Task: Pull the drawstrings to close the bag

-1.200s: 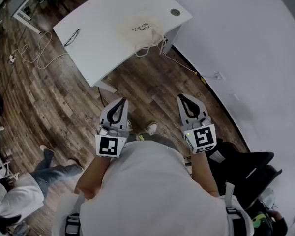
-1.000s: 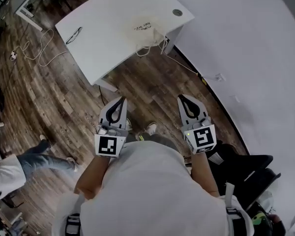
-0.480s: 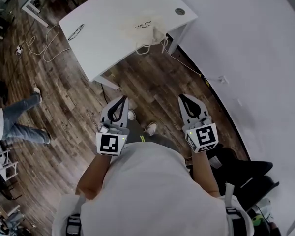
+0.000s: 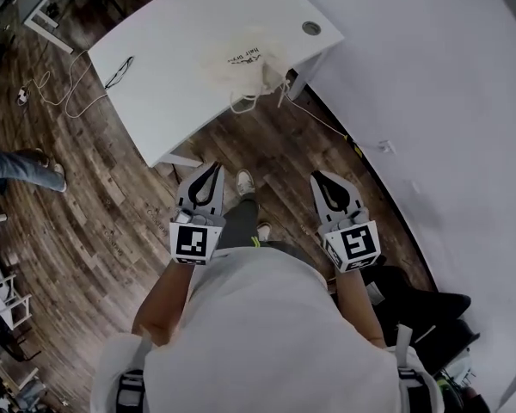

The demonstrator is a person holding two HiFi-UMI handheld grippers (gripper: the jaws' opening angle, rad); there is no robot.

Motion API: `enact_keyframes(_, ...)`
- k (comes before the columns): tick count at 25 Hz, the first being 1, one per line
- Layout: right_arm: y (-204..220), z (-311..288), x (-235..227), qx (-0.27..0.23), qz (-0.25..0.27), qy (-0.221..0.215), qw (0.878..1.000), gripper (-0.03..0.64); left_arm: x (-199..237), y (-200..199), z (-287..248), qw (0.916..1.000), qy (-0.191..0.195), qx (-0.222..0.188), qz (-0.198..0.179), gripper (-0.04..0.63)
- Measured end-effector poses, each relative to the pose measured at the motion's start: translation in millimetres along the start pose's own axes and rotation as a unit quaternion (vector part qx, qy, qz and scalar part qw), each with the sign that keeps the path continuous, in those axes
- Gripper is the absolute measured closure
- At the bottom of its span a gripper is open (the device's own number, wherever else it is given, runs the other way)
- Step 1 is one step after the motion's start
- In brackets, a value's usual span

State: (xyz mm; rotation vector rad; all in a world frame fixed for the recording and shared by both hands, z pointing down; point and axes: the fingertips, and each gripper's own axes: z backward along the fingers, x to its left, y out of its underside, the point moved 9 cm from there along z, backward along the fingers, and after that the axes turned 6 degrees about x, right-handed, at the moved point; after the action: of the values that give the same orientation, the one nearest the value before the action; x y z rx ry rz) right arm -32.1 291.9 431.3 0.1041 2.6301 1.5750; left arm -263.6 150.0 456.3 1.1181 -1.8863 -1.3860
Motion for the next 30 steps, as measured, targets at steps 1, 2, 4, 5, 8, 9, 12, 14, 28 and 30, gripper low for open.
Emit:
enact_keyframes(1, -7, -8, -9, 0.003, 0.003, 0.003, 1.0, 0.578, 7, 0, -14, 1.0, 0.004, 0.004, 0.0, 0.577)
enact_keyframes(2, -14, -17, -18, 0.007, 0.008, 0.005, 1.0, 0.578, 15, -1, -28, 0.9999, 0.008, 0.005, 0.001, 0.577)
enact_keyframes(4, -30, -35, -36, 0.018, 0.021, 0.005, 1.0, 0.578, 29, -5, -55, 0.9999, 0.015, 0.007, 0.006, 0.577)
enact_keyframes(5, -38, -45, -46, 0.024, 0.027, 0.005, 0.999, 0.578, 36, -6, -68, 0.9998, 0.016, 0.011, 0.008, 0.577)
enact_keyframes(8, -59, -79, -70, 0.037, 0.043, 0.005, 0.998, 0.578, 57, -7, -107, 0.9995, 0.021, 0.022, 0.01, 0.577)
enact_keyframes(9, -64, -89, -77, 0.041, 0.047, 0.006, 0.998, 0.578, 63, -8, -119, 0.9994, 0.023, 0.023, 0.011, 0.577)
enact_keyframes(12, -73, -116, -92, 0.046, 0.044, 0.011, 0.998, 0.578, 77, -10, -144, 0.999, 0.031, 0.028, 0.014, 0.577)
enact_keyframes(14, -79, -130, -99, 0.047, 0.041, 0.013, 0.998, 0.578, 85, -11, -156, 0.9988, 0.034, 0.033, 0.016, 0.577)
enact_keyframes(28, -93, -202, -163, 0.09, 0.107, -0.063, 0.988, 0.578, 89, -21, -188, 0.9963, -0.029, 0.07, 0.041, 0.577)
enact_keyframes(30, -86, -206, -176, 0.11, 0.112, -0.085, 0.984, 0.578, 77, -27, -190, 0.9942, -0.052, 0.081, 0.049, 0.577)
